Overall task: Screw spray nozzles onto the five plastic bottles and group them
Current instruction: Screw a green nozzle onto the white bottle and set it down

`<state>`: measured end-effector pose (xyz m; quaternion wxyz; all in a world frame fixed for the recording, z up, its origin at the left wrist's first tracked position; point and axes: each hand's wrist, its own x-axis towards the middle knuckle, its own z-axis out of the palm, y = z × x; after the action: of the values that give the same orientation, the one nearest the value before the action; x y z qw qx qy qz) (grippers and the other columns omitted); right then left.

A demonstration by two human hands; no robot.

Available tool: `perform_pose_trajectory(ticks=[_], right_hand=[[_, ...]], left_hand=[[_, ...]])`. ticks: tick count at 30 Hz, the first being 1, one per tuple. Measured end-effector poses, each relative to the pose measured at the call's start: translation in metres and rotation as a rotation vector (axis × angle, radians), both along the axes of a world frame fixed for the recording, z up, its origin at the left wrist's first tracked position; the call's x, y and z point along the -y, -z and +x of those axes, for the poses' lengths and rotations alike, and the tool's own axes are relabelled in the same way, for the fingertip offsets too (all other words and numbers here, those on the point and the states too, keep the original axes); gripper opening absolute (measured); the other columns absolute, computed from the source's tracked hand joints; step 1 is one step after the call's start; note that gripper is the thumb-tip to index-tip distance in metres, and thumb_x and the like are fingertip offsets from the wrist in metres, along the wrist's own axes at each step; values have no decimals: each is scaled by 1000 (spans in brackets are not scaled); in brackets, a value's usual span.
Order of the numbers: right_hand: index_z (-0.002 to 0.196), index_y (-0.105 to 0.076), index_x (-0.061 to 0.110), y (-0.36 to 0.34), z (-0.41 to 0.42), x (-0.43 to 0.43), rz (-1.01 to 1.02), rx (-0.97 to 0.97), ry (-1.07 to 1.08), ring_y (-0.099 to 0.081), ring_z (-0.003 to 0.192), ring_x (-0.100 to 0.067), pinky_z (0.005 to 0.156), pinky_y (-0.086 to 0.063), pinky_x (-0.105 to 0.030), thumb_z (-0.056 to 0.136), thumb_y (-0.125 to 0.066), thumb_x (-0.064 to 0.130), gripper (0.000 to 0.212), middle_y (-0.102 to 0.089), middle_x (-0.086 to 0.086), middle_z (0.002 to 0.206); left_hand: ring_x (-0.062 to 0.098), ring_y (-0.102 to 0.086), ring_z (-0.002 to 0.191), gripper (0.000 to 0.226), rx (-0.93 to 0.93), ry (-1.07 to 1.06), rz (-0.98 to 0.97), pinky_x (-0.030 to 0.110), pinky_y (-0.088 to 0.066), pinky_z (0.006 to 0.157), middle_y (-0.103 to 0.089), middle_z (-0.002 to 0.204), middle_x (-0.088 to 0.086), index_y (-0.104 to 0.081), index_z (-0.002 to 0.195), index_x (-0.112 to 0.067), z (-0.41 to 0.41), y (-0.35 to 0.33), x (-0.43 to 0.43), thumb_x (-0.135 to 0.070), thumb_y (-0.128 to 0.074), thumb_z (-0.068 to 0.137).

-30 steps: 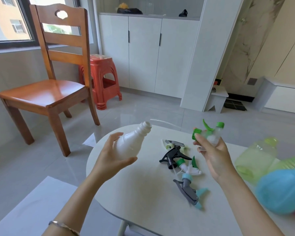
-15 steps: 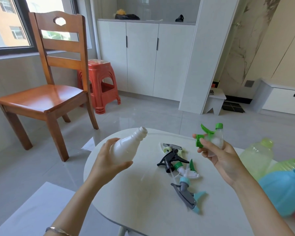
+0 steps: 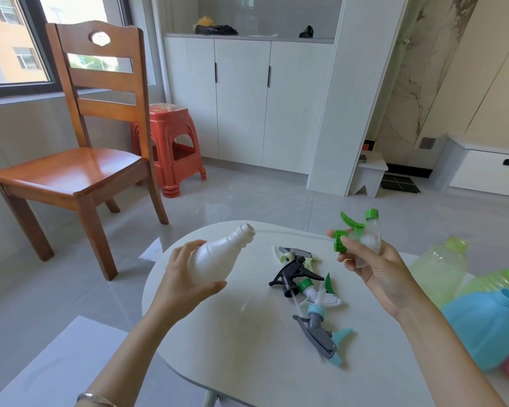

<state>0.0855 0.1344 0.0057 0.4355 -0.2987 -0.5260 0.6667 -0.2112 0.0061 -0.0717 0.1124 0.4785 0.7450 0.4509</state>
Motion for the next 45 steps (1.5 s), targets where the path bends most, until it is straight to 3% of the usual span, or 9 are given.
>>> perform_pose_trajectory(ticks=[5, 12, 16, 21, 24, 28, 35, 39, 45], right_hand=[[90, -67, 15, 7, -14, 12, 56, 103, -34, -64, 63, -13, 59, -52, -20, 56, -80, 24, 38, -71, 1, 73], [93, -67, 14, 11, -19, 17, 127, 145, -62, -68, 68, -10, 63, -53, -20, 60, -80, 22, 36, -73, 3, 78], [89, -71, 18, 1, -5, 11, 173, 167, -61, -64, 66, -8, 64, -51, -18, 57, -82, 24, 35, -72, 5, 74], [88, -72, 19, 0, 1, 10, 192, 198, -122, -65, 69, -6, 66, -51, -16, 59, -81, 22, 31, -72, 7, 74], [88, -74, 20, 0, 2, 12, 186, 153, -89, -64, 67, -6, 65, -51, -17, 58, -81, 21, 31, -73, 6, 76], [84, -75, 19, -3, 10, 10, 200, 214, -107, -64, 64, -6, 64, -51, -16, 57, -82, 26, 29, -72, 6, 72], [70, -76, 13, 8, 13, 4, -103, 115, 86, -65, 57, -11, 56, -53, -19, 46, -84, 37, 35, -70, 1, 64], [71, -79, 19, 6, 14, 5, -72, 68, 66, -67, 64, -7, 61, -53, -17, 50, -82, 34, 26, -73, 3, 69], [73, -71, 16, 9, 11, 1, -194, -96, 277, -61, 54, -4, 57, -53, -17, 53, -81, 33, 28, -66, 5, 60]], left_hand=[[7, -45, 103, 86, -145, 163, 17, 28, -44, 81, -36, 119, -19, -44, 128, -49, 24, -10, -1, -39, -89, 55], [-3, -49, 109, 84, -78, 273, 88, 20, -46, 79, -47, 119, -26, -47, 123, -49, 48, -28, -6, -41, -90, 51], [-1, -60, 99, 91, 326, 356, 137, 18, -55, 61, -61, 113, -23, -46, 124, -51, 55, -39, -7, -40, -90, 45], [17, -62, 111, 81, 782, 210, 206, 31, -51, 90, -64, 121, -2, -55, 125, -33, 63, -43, -16, -56, -76, 50], [18, -67, 103, 71, 862, 243, 90, 33, -57, 79, -68, 114, 5, -62, 117, -24, 69, -47, -18, -68, -70, 62], [24, -66, 97, 60, 860, 241, -19, 32, -58, 60, -65, 109, 6, -65, 111, -27, 69, -48, -21, -73, -55, 74], [15, -68, 103, 55, 945, 474, 82, 22, -57, 74, -72, 113, 1, -66, 113, -27, 68, -44, -31, -49, -76, 64], [20, -72, 89, 67, 845, 451, -136, 35, -60, 68, -64, 115, 12, -54, 123, -34, 74, -40, -32, -78, -42, 73], [15, -64, 113, 54, 860, 653, 10, 21, -54, 84, -66, 126, -1, -61, 123, -37, 82, -37, -40, -53, -75, 72]])
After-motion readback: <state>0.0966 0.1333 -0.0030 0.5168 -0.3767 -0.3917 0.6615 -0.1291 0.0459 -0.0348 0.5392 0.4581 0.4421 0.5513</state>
